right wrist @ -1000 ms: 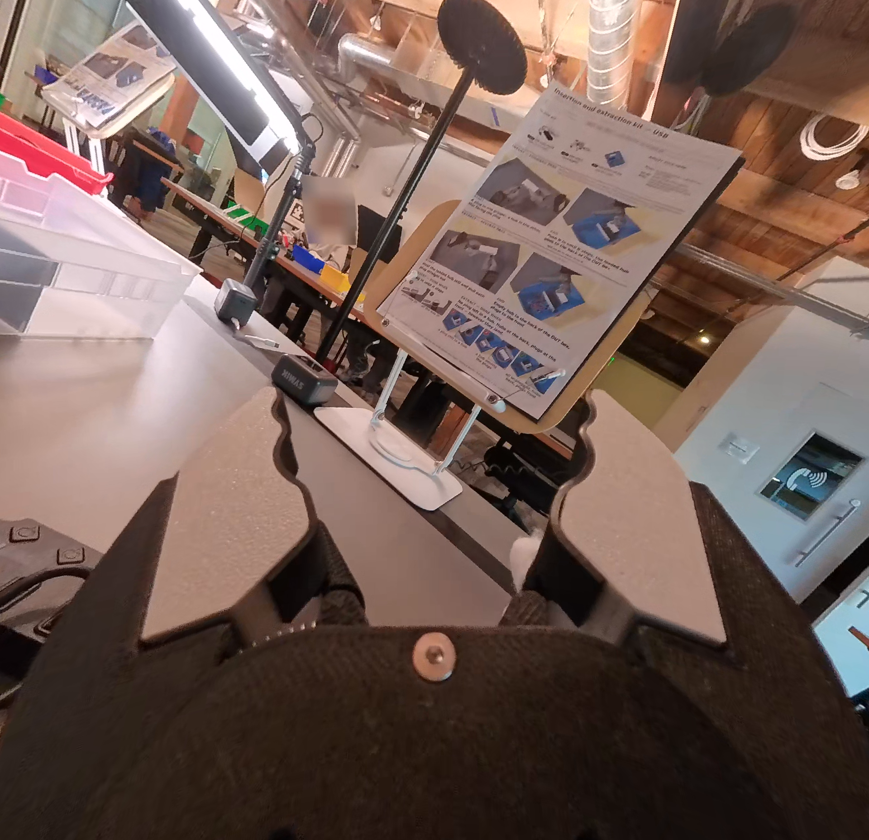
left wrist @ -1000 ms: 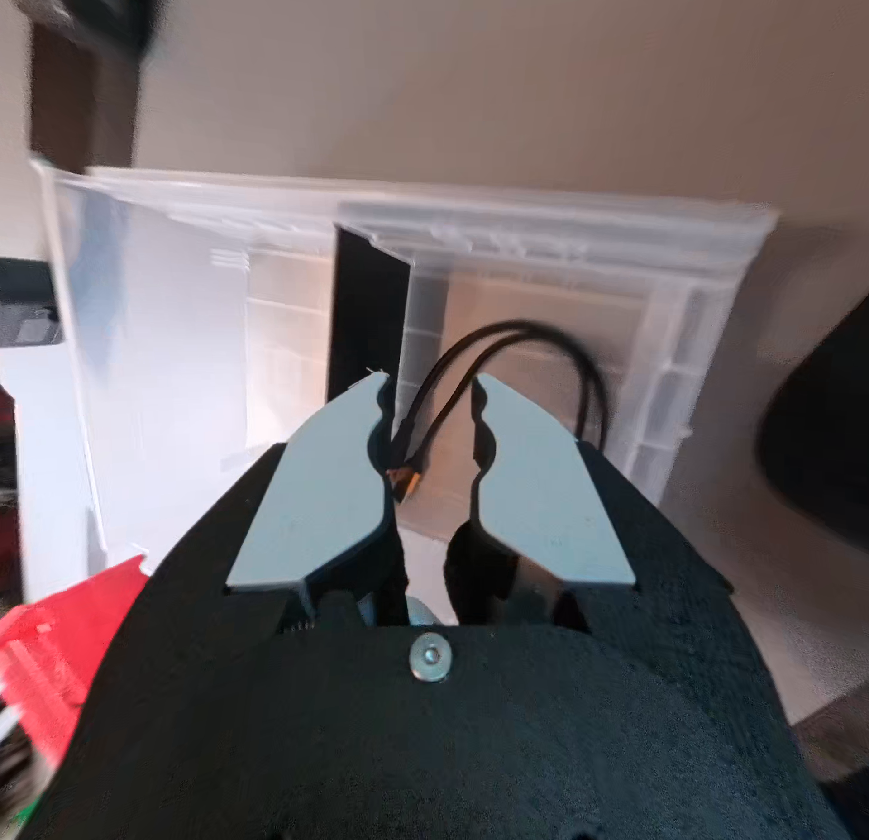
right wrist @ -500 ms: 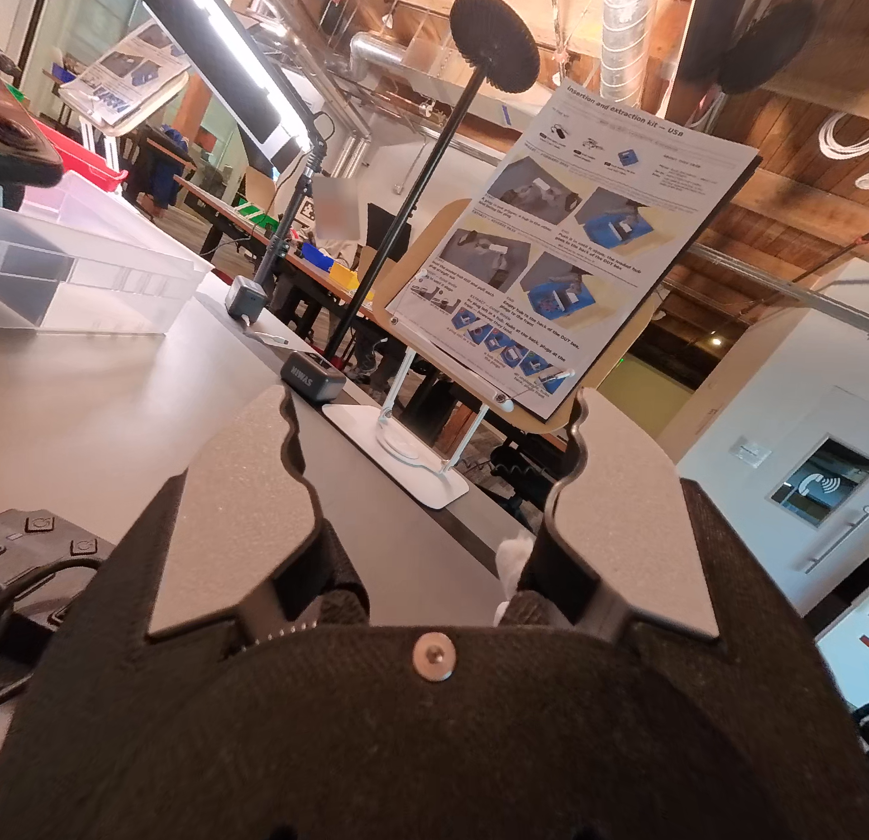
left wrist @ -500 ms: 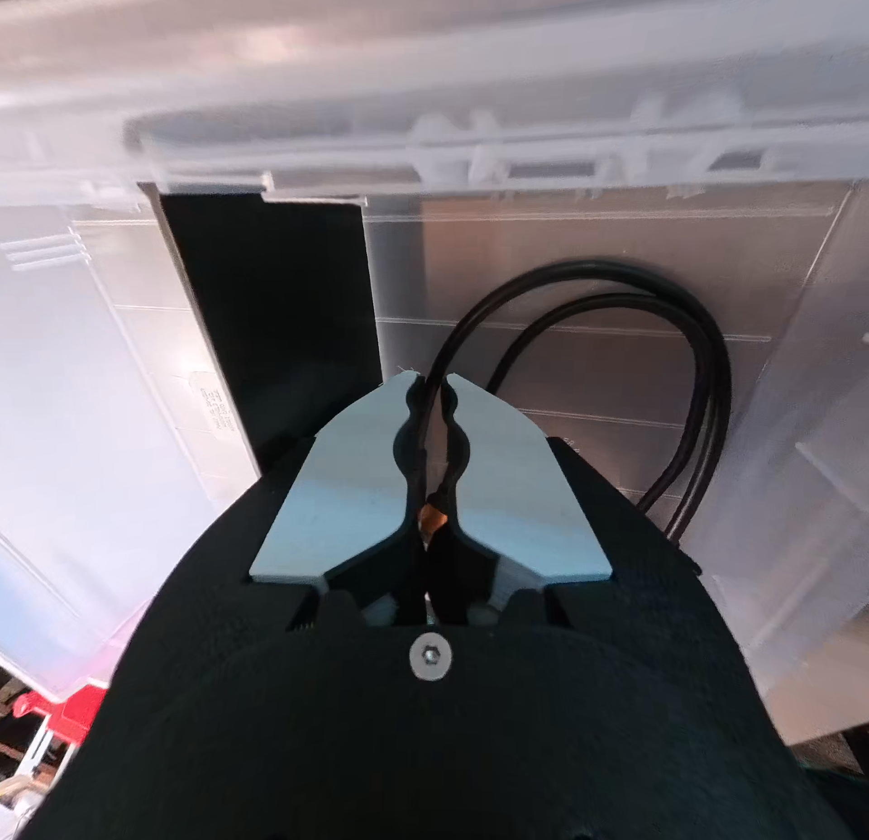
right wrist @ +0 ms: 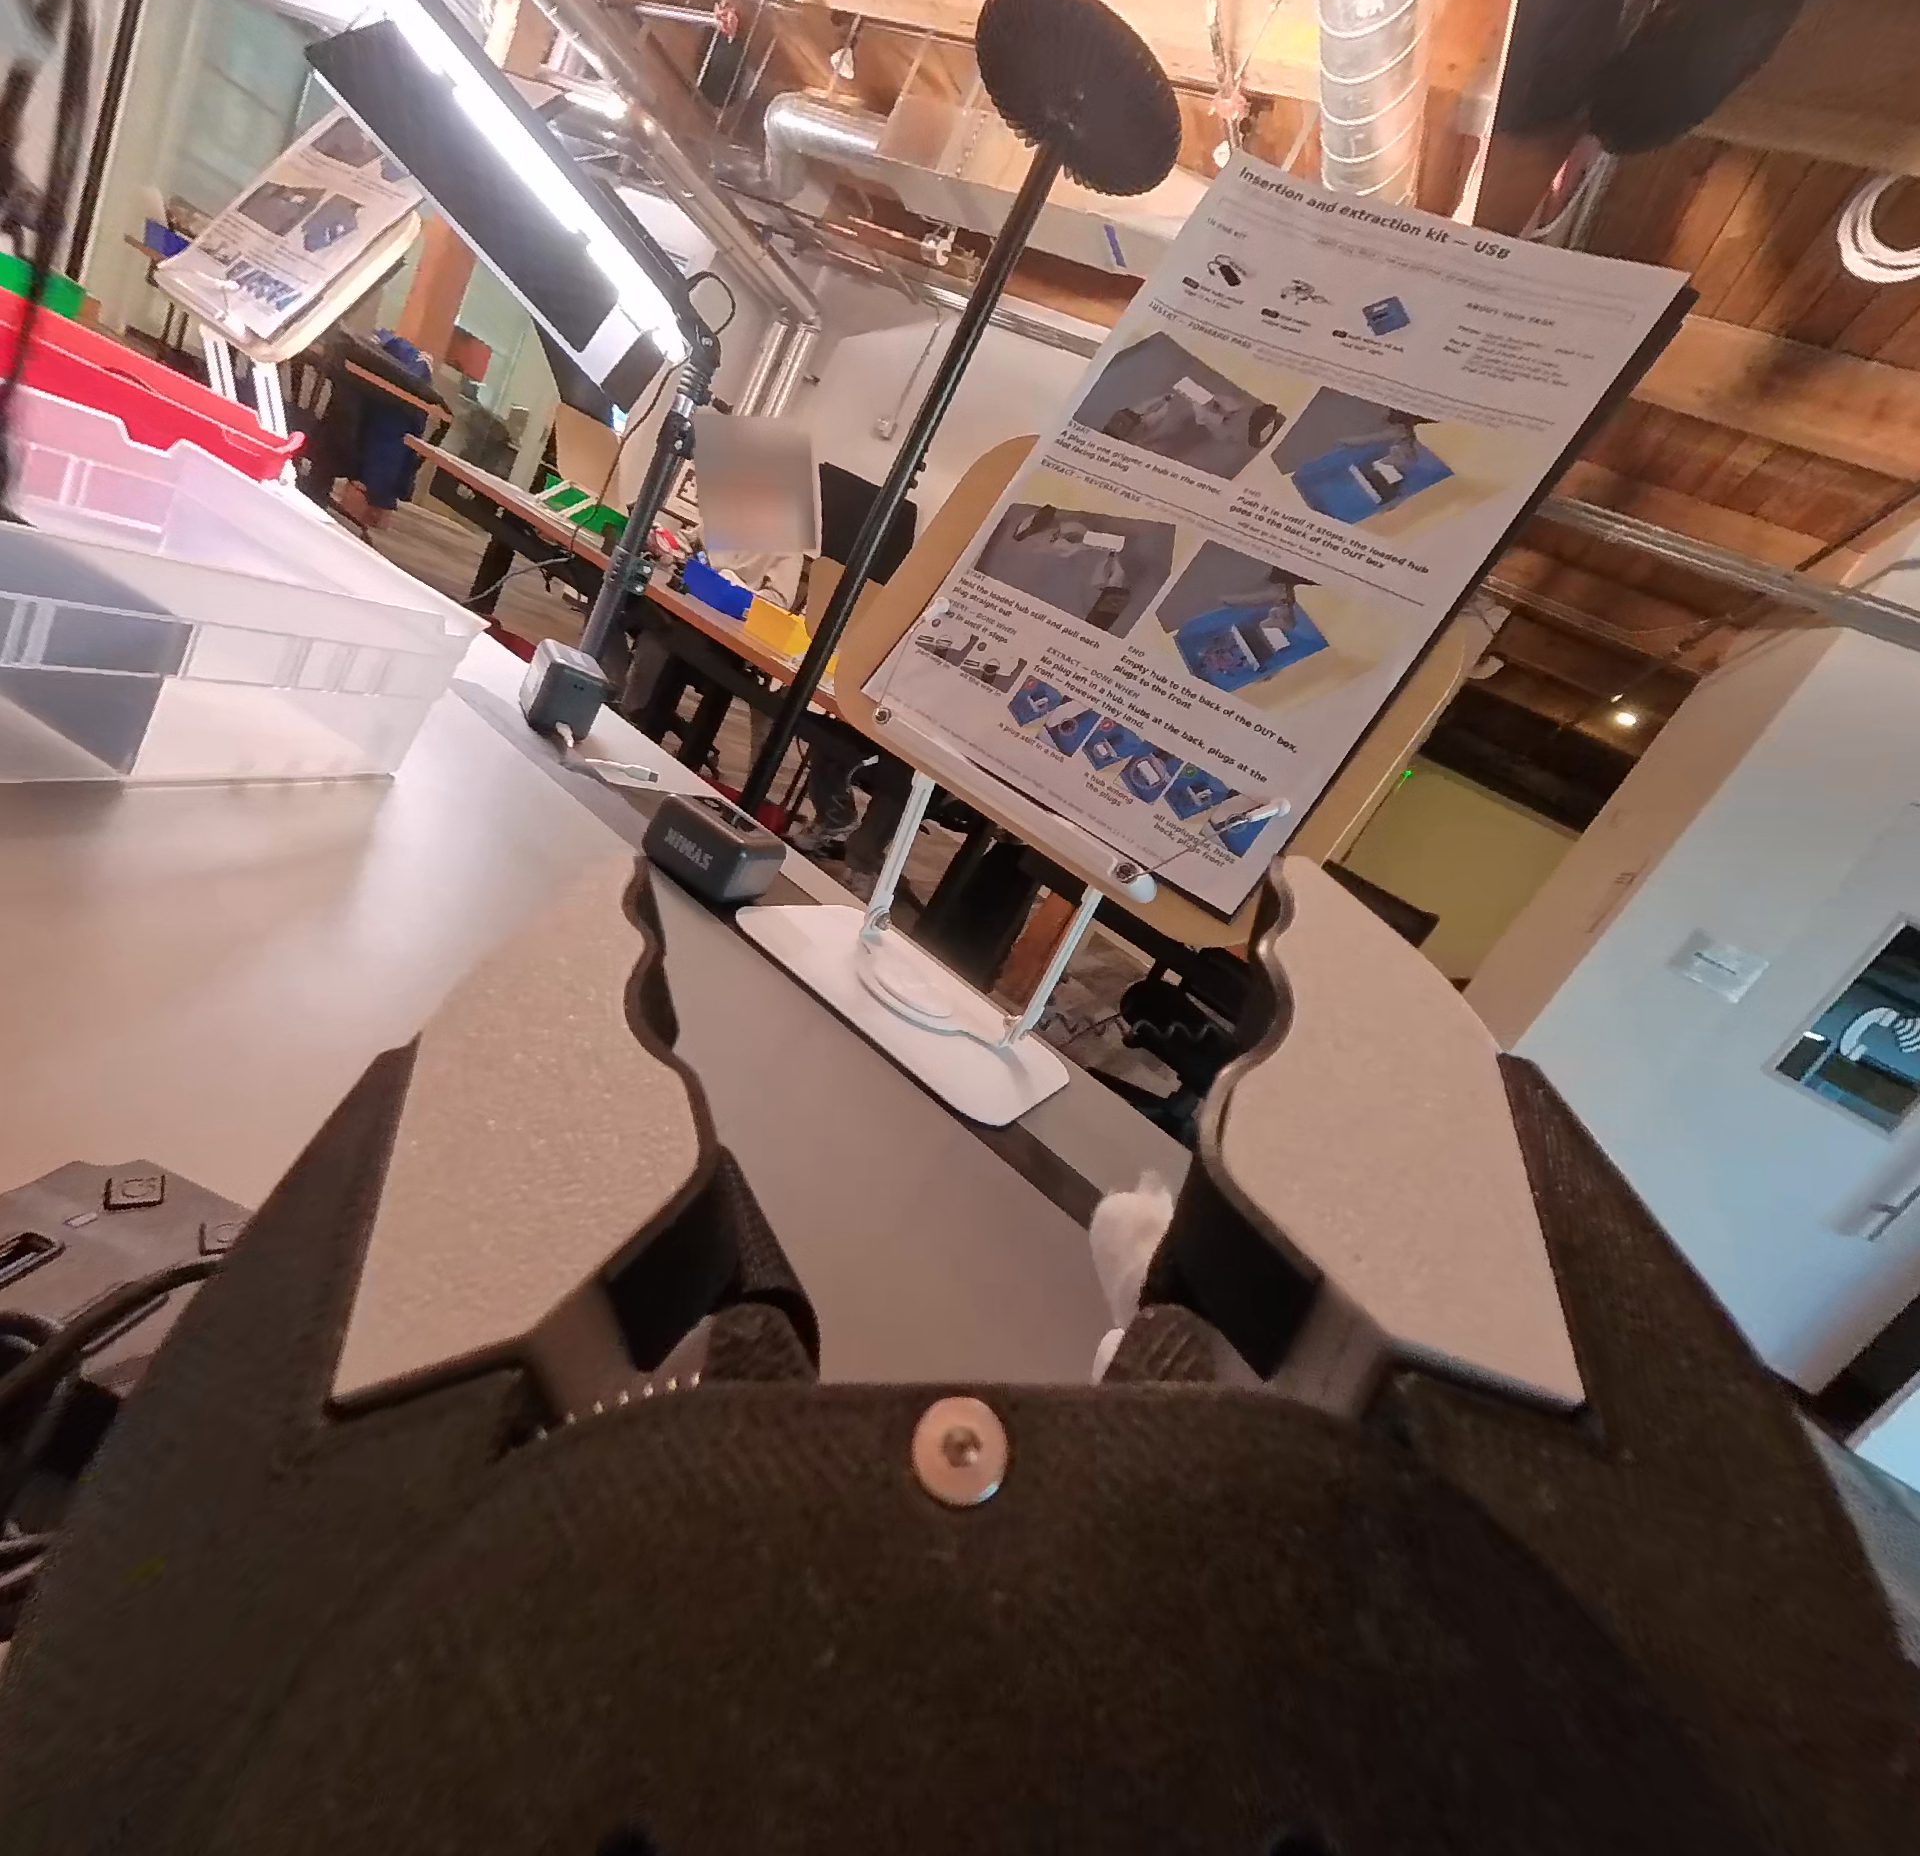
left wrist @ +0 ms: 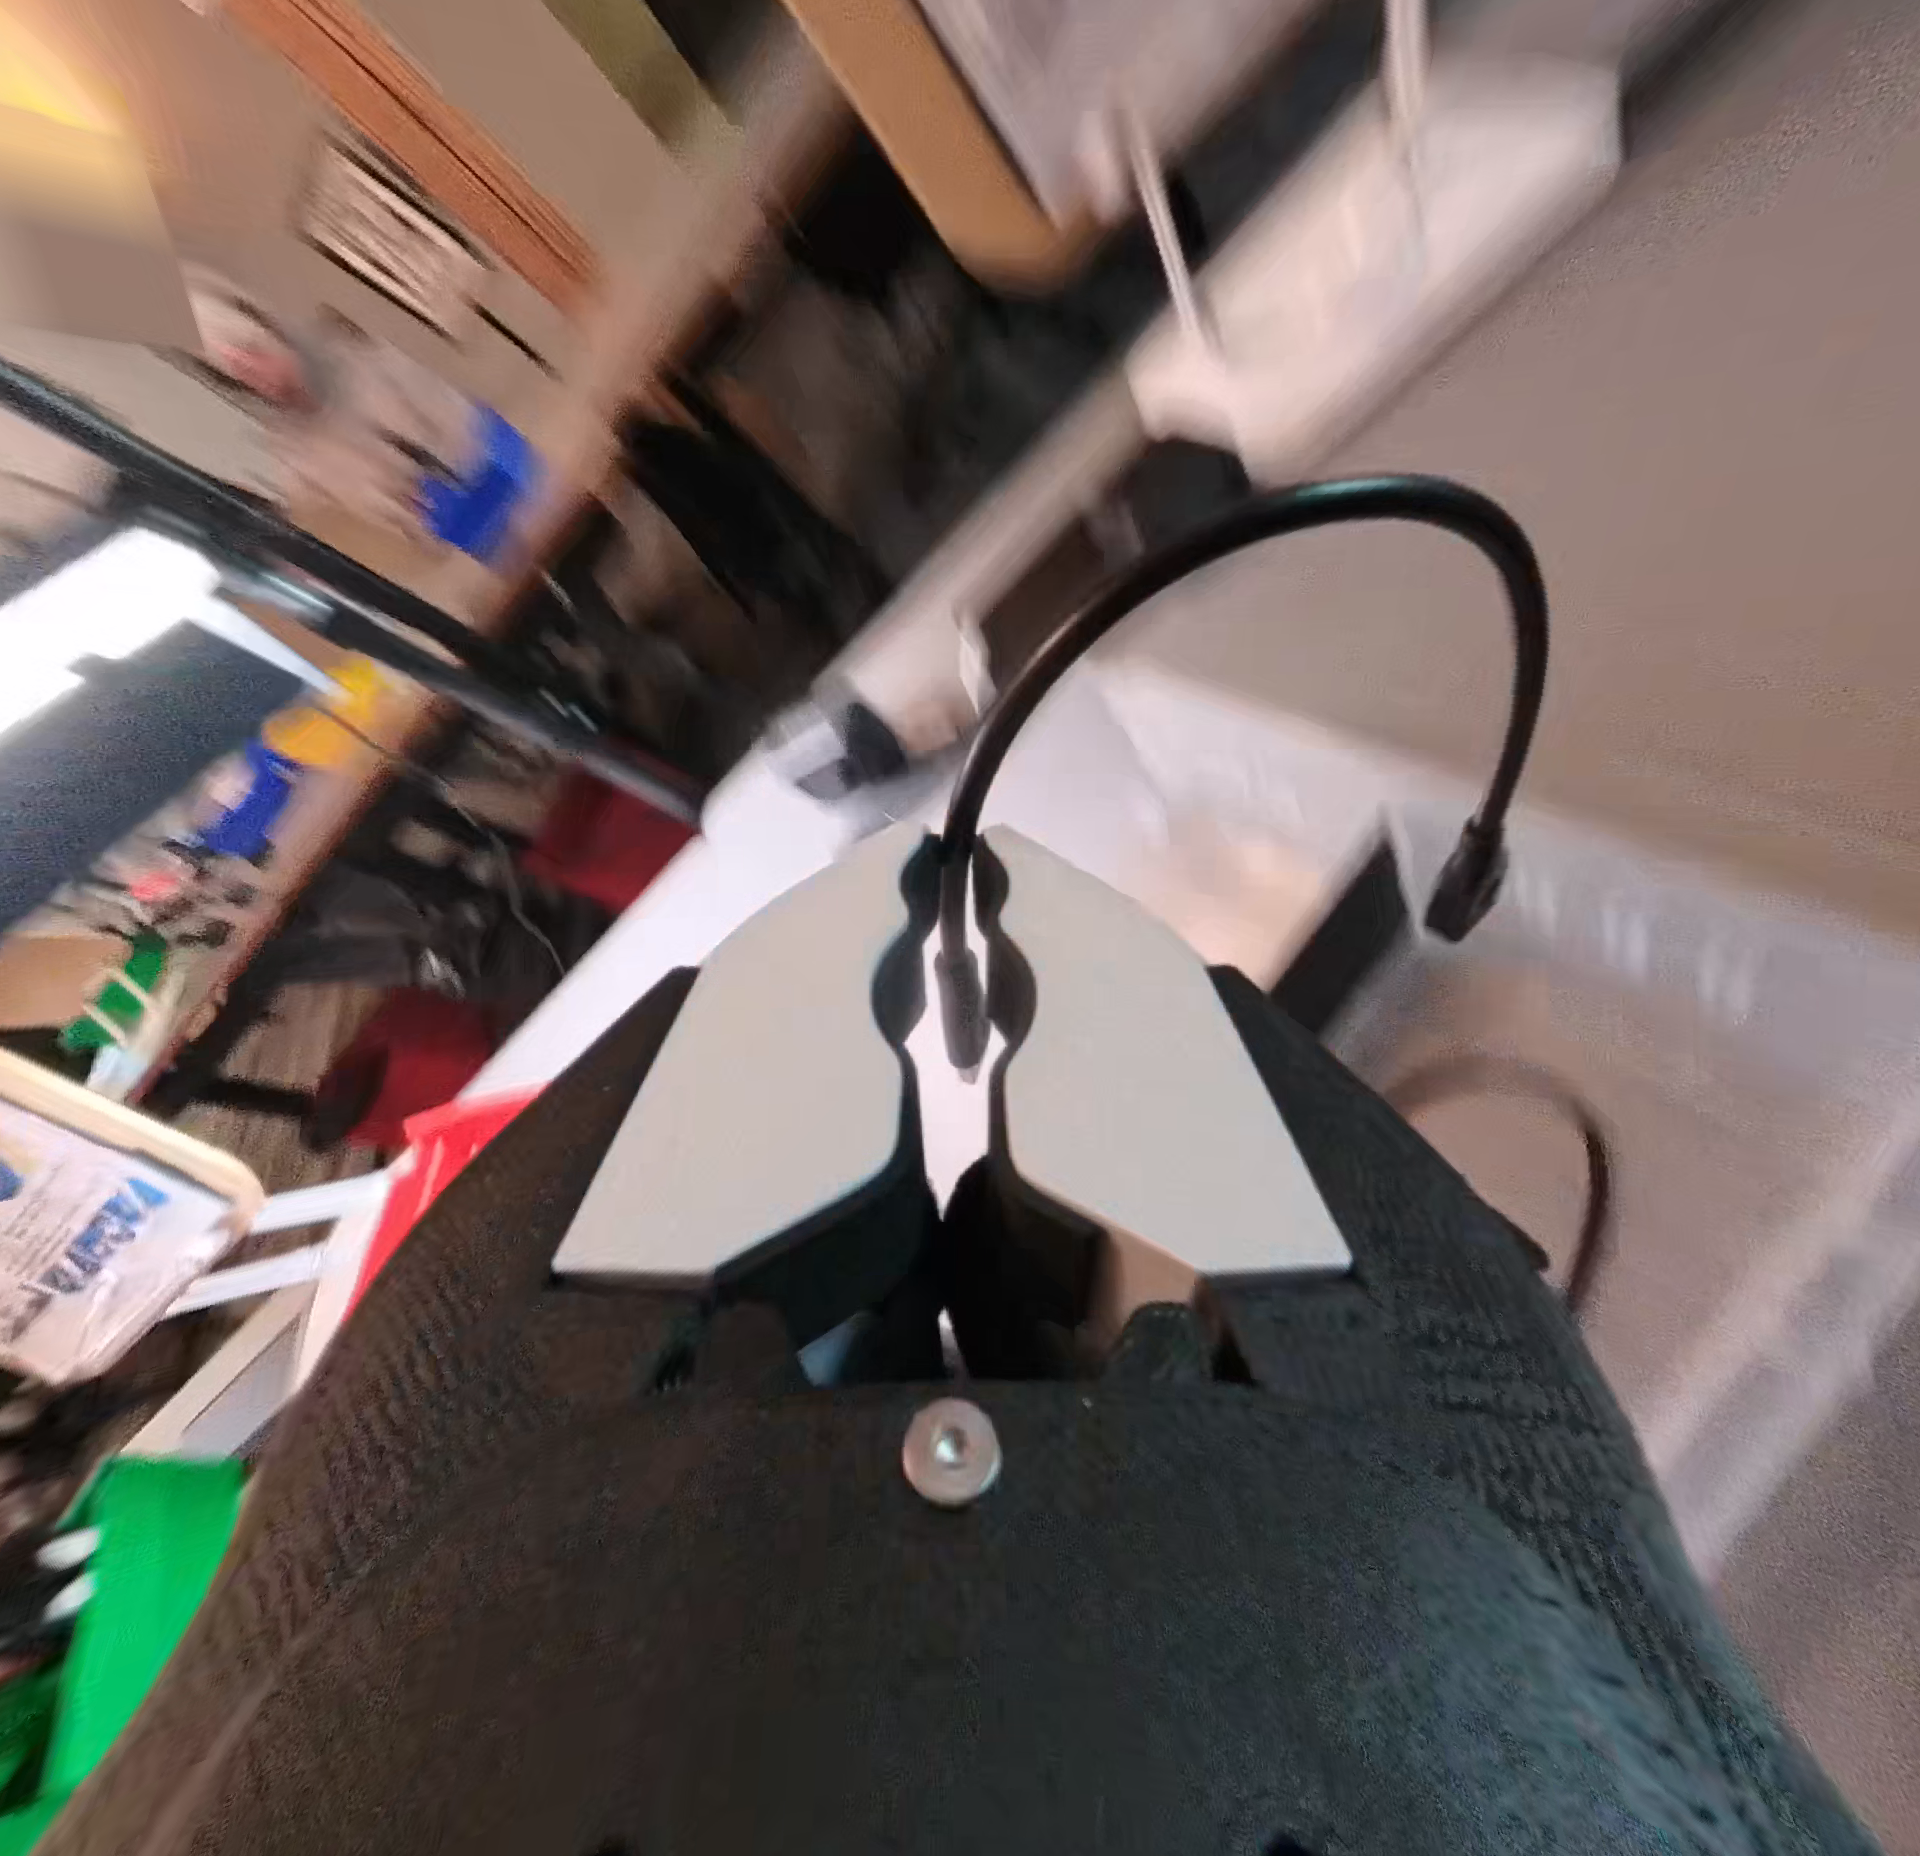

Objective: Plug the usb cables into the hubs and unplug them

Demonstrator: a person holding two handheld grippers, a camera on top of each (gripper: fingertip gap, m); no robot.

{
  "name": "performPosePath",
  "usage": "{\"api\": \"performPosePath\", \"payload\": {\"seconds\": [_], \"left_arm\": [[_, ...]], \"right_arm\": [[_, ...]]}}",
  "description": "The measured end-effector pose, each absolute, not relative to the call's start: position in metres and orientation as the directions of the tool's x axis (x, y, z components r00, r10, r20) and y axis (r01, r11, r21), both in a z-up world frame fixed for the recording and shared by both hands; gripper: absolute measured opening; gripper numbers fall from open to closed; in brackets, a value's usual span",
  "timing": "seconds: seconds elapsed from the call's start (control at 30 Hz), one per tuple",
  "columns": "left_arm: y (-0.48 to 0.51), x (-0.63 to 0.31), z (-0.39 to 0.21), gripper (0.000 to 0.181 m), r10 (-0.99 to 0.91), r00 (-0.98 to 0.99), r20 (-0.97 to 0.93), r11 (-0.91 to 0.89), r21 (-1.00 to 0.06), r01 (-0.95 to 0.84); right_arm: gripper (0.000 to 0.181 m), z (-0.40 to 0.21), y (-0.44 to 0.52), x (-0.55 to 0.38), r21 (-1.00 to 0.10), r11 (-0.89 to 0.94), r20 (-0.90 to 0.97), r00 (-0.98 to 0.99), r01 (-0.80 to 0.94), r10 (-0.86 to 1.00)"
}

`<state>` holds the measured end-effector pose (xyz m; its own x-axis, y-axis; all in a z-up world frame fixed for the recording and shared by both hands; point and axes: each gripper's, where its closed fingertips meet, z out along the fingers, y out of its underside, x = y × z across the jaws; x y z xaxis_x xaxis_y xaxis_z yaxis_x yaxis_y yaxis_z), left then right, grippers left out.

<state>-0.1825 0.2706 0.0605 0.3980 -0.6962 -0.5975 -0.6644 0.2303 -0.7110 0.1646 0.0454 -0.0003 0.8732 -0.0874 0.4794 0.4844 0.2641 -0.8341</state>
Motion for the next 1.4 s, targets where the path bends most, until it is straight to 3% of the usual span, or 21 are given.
{"api": "performPosePath", "payload": {"seconds": [0.07, 0.17, 0.27, 0.43, 0.57, 0.7, 0.9, 1.0, 1.13, 1.3, 1.4], "left_arm": [[0.253, -0.169, 0.112, 0.006, -0.658, 0.540, -0.524, 0.347, -0.848, -0.400], [0.206, -0.135, 0.156, 0.005, -0.784, 0.536, -0.312, 0.422, -0.902, 0.092], [0.168, -0.088, 0.156, 0.005, -0.962, 0.271, -0.041, 0.166, -0.875, 0.454], [0.129, -0.006, 0.116, 0.005, -0.958, -0.142, 0.248, -0.283, -0.753, 0.593], [0.093, 0.028, 0.080, 0.005, -0.800, -0.484, 0.354, -0.591, -0.599, 0.540], [0.076, 0.041, 0.055, 0.005, -0.689, -0.610, 0.392, -0.713, -0.518, 0.472], [0.063, 0.046, 0.048, 0.005, -0.689, -0.628, 0.361, -0.700, -0.554, 0.450], [0.060, 0.055, 0.040, 0.005, -0.674, -0.618, 0.405, -0.715, -0.569, 0.407], [0.057, 0.064, 0.035, 0.007, -0.606, -0.648, 0.461, -0.758, -0.582, 0.295], [0.031, 0.079, 0.011, 0.038, -0.576, -0.666, 0.474, -0.639, -0.769, 0.005], [0.014, 0.077, 0.003, 0.032, -0.515, -0.713, 0.477, -0.597, -0.796, -0.102]], "right_arm": [[0.107, -0.002, 0.047, 0.163, -0.845, 0.263, 0.466, 0.882, 0.466, -0.065], [0.107, -0.009, 0.050, 0.155, -0.879, 0.261, 0.421, 0.907, 0.399, 0.032], [0.107, -0.011, 0.048, 0.134, -0.920, 0.298, 0.323, 0.922, 0.253, 0.214], [0.097, -0.005, 0.034, 0.100, -0.932, 0.355, 0.241, 0.864, 0.078, 0.443], [0.071, 0.003, 0.026, 0.081, -0.891, 0.440, 0.318, 0.843, 0.110, 0.434], [0.063, -0.002, 0.028, 0.053, -0.917, 0.400, 0.235, 0.817, 0.006, 0.527], [0.041, -0.005, 0.033, 0.061, -0.912, 0.401, 0.276, 0.858, 0.091, 0.433], [0.012, 0.001, 0.026, 0.065, -0.862, 0.460, 0.395, 0.851, 0.213, 0.347], [0.009, 0.005, 0.024, 0.081, -0.849, 0.449, 0.428, 0.862, 0.279, 0.273], [0.009, 0.010, 0.017, 0.085, -0.811, 0.487, 0.485, 0.839, 0.326, 0.247], [0.009, 0.003, 0.016, 0.072, -0.739, 0.494, 0.614, 0.760, 0.457, 0.215]]}}
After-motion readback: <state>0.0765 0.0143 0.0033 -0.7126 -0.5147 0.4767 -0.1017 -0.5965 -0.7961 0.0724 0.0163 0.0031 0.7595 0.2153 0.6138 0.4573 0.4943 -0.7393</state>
